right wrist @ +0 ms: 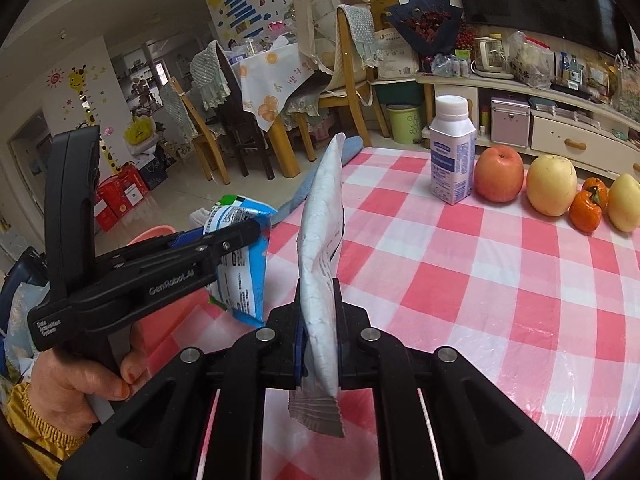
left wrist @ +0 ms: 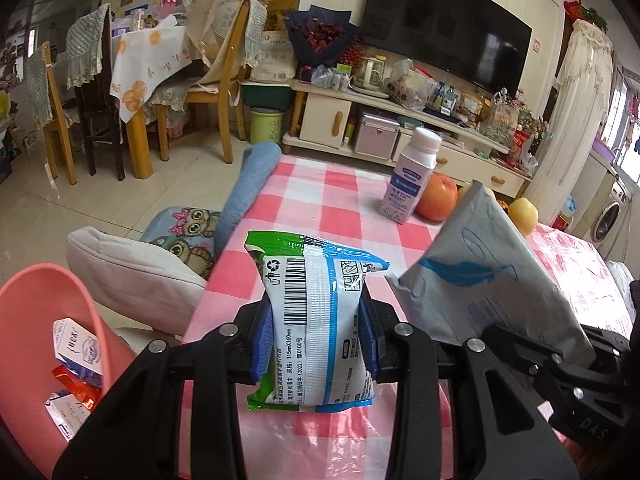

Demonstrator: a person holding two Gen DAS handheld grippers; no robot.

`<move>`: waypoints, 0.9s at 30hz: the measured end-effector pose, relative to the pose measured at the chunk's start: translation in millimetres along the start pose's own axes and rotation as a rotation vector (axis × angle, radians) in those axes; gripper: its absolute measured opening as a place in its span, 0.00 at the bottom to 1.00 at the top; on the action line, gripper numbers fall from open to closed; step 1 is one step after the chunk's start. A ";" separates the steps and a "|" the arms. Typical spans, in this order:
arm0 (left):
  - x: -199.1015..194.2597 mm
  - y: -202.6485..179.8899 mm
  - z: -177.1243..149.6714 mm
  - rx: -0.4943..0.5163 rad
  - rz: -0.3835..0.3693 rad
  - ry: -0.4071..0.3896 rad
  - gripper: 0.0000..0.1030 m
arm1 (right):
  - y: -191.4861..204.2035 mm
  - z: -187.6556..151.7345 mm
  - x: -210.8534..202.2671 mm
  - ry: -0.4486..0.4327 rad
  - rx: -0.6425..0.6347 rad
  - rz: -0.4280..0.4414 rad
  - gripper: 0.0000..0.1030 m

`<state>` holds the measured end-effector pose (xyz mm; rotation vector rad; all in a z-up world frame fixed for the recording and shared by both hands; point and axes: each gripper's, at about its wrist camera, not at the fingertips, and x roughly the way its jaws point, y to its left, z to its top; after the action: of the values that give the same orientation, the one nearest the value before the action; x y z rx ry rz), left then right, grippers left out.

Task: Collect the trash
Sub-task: 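Carry the blue-green packet and wet-wipes pack to the pink bucket, open both grippers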

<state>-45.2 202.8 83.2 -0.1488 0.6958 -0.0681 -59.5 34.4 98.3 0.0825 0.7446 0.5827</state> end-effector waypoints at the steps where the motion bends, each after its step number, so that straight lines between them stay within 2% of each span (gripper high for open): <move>1: -2.9 2.7 1.0 -0.001 0.009 -0.008 0.37 | 3.2 -0.5 -0.8 0.000 0.000 0.002 0.11; 14: -32.0 36.0 7.8 -0.043 0.085 -0.078 0.37 | 41.3 -4.1 -5.5 -0.008 -0.006 0.019 0.11; 27: -54.9 79.9 13.0 -0.139 0.155 -0.131 0.37 | 97.4 8.9 6.9 0.009 -0.089 0.050 0.11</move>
<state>-77.8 289.4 115.1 -0.2297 0.5793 0.1380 -95.4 120.9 127.2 0.0159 0.7261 0.6636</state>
